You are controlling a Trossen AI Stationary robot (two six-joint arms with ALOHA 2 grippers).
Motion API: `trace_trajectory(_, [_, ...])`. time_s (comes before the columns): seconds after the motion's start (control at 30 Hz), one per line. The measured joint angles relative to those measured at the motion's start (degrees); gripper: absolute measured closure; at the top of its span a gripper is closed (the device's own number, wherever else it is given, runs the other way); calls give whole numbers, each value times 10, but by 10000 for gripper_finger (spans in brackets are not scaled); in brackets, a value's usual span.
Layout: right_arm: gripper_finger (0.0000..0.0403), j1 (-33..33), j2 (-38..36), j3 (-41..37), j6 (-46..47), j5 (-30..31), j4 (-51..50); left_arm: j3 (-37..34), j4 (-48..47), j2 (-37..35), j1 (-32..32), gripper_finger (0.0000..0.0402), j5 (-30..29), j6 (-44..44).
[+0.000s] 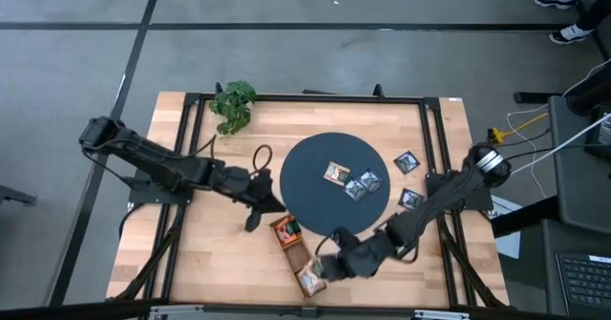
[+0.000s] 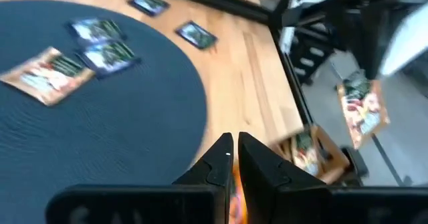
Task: Pick & Place Tea
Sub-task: Put the brown tea bag into the right section of the wooden organizer
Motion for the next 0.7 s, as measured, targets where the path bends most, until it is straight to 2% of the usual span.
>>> trace_trajectory(0.27, [402, 16, 58, 9, 31, 15, -19, 0, -35, 3, -58, 386, -14, -4])
trace_trajectory(0.43, [401, 16, 81, 9, 32, 23, -25, 0, -40, 3, -72, 387, -39, -8])
trace_trajectory(0.7, [401, 16, 94, 9, 34, 44, -53, 0, -39, 3, -81, 386, -29, -10])
